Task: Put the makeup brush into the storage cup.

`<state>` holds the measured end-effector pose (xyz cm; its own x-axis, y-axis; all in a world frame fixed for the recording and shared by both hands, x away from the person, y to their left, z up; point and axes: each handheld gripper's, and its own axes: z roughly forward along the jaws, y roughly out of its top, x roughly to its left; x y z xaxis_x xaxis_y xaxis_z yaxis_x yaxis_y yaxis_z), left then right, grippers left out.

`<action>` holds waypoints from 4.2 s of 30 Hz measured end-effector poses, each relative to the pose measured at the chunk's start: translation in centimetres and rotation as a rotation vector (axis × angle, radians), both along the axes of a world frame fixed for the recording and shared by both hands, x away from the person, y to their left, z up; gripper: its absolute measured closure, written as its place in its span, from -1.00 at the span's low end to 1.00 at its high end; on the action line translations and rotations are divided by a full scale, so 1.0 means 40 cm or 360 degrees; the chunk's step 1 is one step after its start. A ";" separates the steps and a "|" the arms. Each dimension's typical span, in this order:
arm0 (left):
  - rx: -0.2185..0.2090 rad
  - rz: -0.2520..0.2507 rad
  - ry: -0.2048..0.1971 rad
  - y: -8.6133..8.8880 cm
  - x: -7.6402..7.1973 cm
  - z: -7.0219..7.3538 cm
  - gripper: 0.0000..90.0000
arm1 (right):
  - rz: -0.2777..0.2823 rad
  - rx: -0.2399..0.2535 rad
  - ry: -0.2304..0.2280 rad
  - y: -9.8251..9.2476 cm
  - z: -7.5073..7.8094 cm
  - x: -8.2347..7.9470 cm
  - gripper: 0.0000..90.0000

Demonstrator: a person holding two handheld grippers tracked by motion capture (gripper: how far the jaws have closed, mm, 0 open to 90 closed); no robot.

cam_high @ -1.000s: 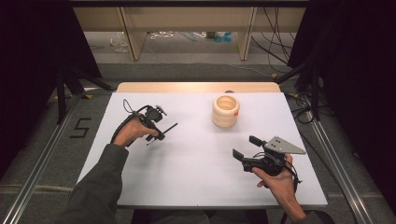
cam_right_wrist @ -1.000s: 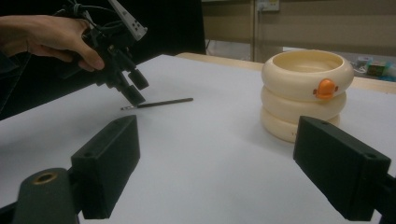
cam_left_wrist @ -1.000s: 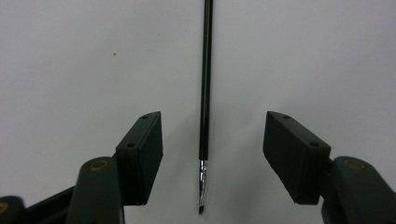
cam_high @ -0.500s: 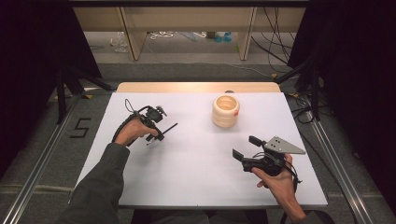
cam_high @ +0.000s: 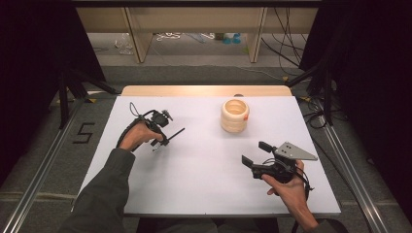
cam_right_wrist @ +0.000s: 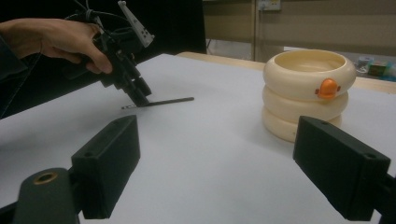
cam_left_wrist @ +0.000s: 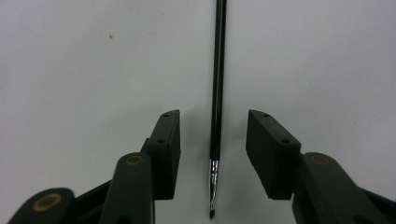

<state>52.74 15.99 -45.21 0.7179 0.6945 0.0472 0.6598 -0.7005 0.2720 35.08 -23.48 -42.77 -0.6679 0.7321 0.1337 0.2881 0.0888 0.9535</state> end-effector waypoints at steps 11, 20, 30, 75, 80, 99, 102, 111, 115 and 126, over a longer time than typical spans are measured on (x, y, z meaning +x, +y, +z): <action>-0.0005 -0.0017 0.0000 -0.004 0.000 -0.004 0.42 | 0.0002 -0.0002 -0.0003 0.000 0.000 0.000 -0.65; 0.0003 -0.0029 0.0013 -0.003 0.003 -0.008 0.53 | 0.0006 0.0002 0.0009 0.001 0.001 -0.001 -0.65; 0.0020 -0.0053 0.0029 -0.003 0.007 -0.016 0.67 | 0.0013 0.0009 0.0007 0.001 0.000 -0.001 -0.65; -0.0176 -0.0087 0.0069 -0.002 0.003 0.000 0.89 | -0.0001 -0.0019 0.0009 0.000 0.004 -0.007 -0.65; -0.0207 -0.0144 0.0066 -0.018 -0.016 0.013 0.89 | 0.0003 -0.0024 0.0008 0.001 0.003 -0.007 -0.65; -0.0321 -0.0465 0.0041 -0.134 -0.163 0.075 0.89 | 0.0096 -0.0050 -0.0049 0.027 0.002 -0.016 -0.65; -0.0349 -0.0544 0.0028 -0.162 -0.196 0.078 0.89 | 0.0139 -0.0080 -0.0061 0.032 0.003 -0.019 -0.65; -0.0368 -0.0642 0.0066 -0.194 -0.244 0.074 0.89 | 0.0234 -0.0161 -0.0122 0.057 0.004 -0.029 -0.65; -0.0370 -0.0659 0.0086 -0.196 -0.247 0.065 0.89 | 0.0292 -0.0230 -0.0178 0.072 0.002 -0.031 -0.65; -0.0370 -0.0739 0.0110 -0.221 -0.277 0.062 0.89 | 0.0467 -0.0482 -0.0246 0.121 -0.010 -0.047 -0.62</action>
